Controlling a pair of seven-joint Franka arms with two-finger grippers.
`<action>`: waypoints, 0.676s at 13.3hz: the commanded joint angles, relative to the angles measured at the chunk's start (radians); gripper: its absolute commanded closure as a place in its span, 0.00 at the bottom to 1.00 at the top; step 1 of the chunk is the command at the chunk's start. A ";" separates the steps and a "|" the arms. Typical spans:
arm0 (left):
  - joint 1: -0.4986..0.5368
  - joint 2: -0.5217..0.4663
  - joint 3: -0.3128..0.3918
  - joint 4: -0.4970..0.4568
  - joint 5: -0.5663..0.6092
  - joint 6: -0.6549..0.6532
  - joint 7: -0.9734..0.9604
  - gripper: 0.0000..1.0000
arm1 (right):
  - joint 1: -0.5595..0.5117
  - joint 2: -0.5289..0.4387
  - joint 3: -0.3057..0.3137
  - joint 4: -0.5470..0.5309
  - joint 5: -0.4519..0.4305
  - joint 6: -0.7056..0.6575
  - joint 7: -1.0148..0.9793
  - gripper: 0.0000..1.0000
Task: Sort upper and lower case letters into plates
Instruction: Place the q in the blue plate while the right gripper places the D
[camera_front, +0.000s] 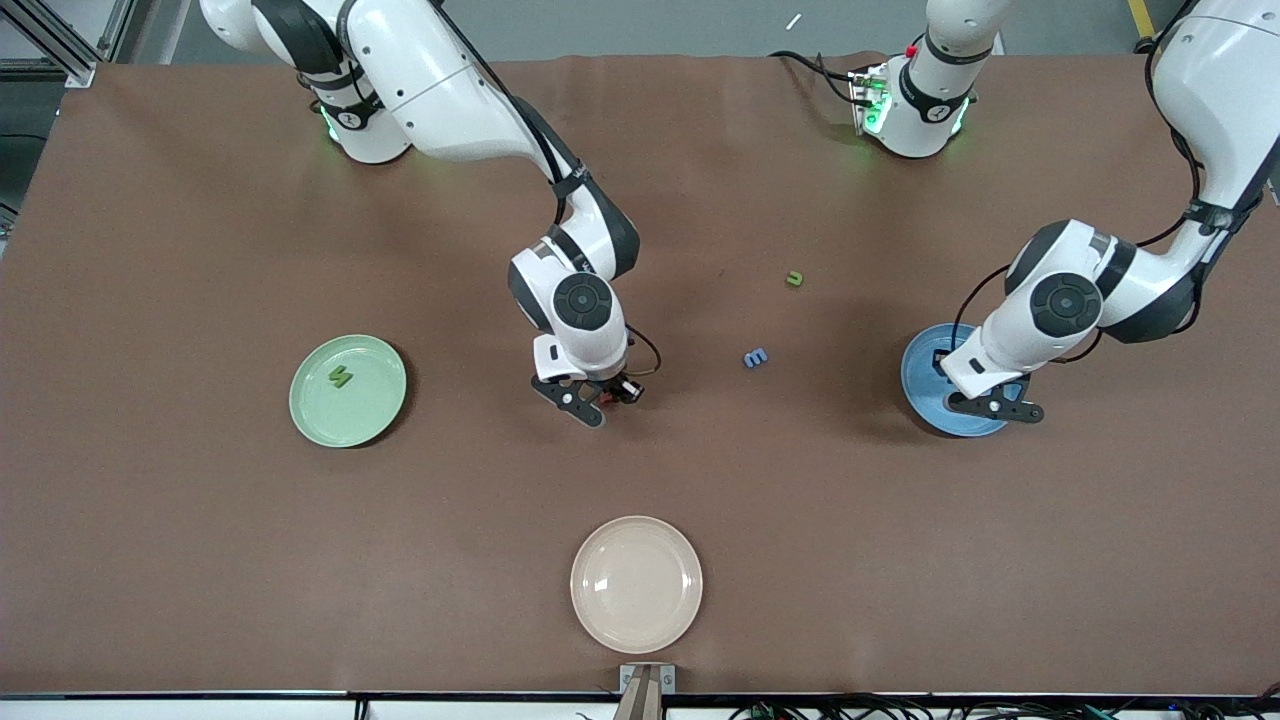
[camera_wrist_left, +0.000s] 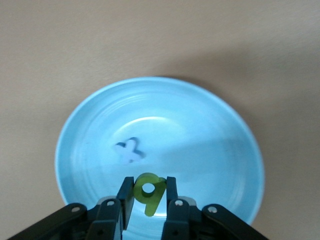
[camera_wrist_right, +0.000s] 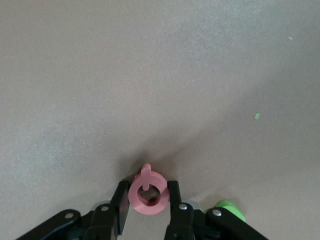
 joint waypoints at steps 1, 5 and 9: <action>0.050 0.037 -0.012 -0.014 0.082 0.033 0.019 0.85 | -0.033 -0.029 -0.007 0.007 -0.009 -0.063 0.003 1.00; 0.050 0.071 0.014 0.000 0.134 0.059 0.019 0.85 | -0.168 -0.166 -0.004 -0.013 -0.001 -0.249 -0.178 1.00; 0.050 0.084 0.018 0.001 0.165 0.073 0.018 0.85 | -0.312 -0.318 -0.006 -0.181 -0.001 -0.273 -0.459 1.00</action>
